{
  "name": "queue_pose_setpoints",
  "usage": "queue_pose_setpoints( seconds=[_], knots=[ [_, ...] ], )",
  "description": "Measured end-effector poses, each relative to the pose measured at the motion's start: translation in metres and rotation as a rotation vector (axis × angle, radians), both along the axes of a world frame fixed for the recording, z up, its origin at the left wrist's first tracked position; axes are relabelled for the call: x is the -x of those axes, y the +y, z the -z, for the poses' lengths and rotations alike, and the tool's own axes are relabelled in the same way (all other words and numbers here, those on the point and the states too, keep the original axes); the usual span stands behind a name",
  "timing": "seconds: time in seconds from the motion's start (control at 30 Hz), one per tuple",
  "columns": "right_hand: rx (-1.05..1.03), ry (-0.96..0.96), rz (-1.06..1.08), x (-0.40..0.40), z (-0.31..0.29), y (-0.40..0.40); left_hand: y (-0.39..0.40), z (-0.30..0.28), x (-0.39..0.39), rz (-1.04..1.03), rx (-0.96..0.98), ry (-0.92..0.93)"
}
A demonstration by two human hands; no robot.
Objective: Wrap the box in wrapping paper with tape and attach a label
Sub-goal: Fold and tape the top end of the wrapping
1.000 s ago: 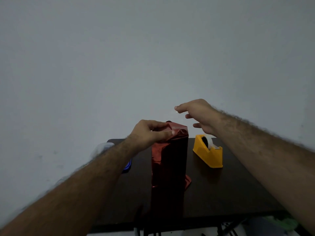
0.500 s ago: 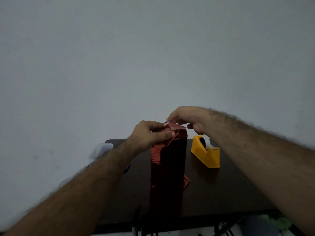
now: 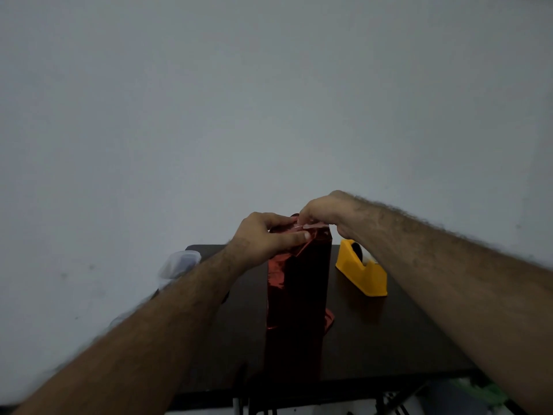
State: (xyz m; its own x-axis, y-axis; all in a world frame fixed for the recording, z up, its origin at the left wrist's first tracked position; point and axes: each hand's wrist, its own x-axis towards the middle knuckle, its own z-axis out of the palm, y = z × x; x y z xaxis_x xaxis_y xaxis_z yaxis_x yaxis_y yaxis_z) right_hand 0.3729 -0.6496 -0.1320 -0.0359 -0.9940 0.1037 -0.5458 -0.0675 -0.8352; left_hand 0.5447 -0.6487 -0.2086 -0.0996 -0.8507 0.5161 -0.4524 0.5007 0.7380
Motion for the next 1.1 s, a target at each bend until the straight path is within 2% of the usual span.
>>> queue_pose_setpoints(
  seconds=[0.17, 0.6, 0.93, 1.1],
  knots=[
    [0.004, 0.061, 0.025, -0.002, 0.0, -0.002, -0.002, 0.001, -0.001, -0.028, 0.003, -0.028],
    [-0.182, 0.375, -0.077, 0.007, -0.018, 0.003, -0.003, 0.002, -0.001, -0.073, 0.001, -0.065],
    [-0.208, 0.201, -0.019, 0.045, -0.002, -0.022, -0.002, 0.003, 0.002, -0.072, -0.004, -0.035],
    [0.16, 0.028, -0.024, 0.05, 0.008, -0.03, -0.002, 0.006, 0.0, -0.039, -0.022, 0.035]
  ],
)
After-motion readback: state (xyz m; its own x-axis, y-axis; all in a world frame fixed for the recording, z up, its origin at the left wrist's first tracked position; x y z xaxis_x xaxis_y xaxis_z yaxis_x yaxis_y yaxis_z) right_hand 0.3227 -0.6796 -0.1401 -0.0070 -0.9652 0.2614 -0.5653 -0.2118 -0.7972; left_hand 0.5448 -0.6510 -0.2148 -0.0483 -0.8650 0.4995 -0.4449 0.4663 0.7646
